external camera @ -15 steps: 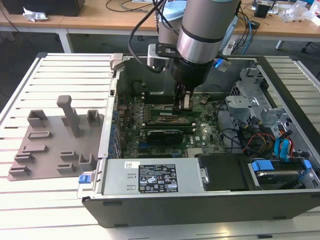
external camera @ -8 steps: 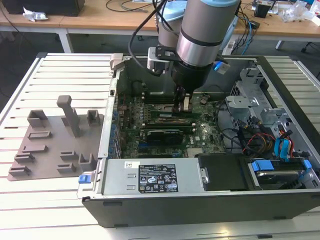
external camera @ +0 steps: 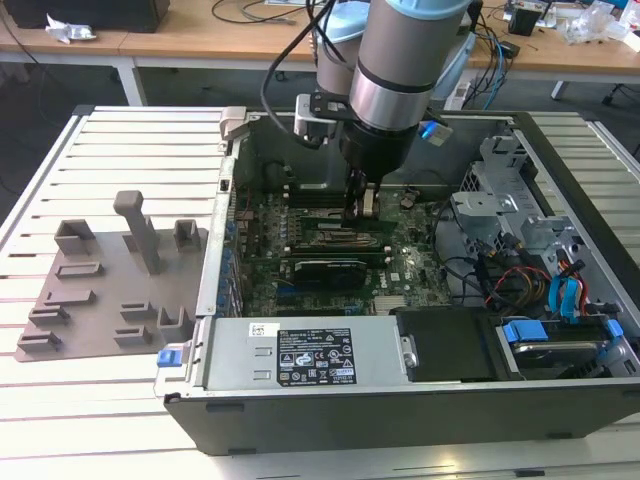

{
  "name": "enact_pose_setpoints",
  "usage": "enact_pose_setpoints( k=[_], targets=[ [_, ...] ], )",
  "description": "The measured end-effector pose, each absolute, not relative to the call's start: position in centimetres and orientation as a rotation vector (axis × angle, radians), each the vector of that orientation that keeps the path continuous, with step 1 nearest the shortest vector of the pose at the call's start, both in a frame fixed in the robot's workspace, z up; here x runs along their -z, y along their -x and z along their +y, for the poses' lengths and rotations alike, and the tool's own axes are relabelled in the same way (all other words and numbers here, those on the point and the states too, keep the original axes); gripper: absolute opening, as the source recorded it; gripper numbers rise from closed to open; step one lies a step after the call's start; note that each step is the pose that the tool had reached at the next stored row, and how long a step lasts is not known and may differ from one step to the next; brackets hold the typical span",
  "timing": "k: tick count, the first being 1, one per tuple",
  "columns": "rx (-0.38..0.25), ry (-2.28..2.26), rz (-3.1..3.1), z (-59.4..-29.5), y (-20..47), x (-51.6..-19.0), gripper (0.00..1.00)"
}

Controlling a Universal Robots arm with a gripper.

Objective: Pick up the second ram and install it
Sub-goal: 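Insert the second ram into the second slot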

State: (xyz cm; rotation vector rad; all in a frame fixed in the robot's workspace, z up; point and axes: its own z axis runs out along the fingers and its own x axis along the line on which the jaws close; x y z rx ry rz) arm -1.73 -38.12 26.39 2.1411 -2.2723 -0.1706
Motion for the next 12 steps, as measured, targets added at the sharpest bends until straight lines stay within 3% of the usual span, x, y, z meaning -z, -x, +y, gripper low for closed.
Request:
enact_pose_setpoints(
  k=[12],
  targets=[
    [0.136,-2.16,-2.225,-38.3,2.3,-25.1,0.13]
  ],
)
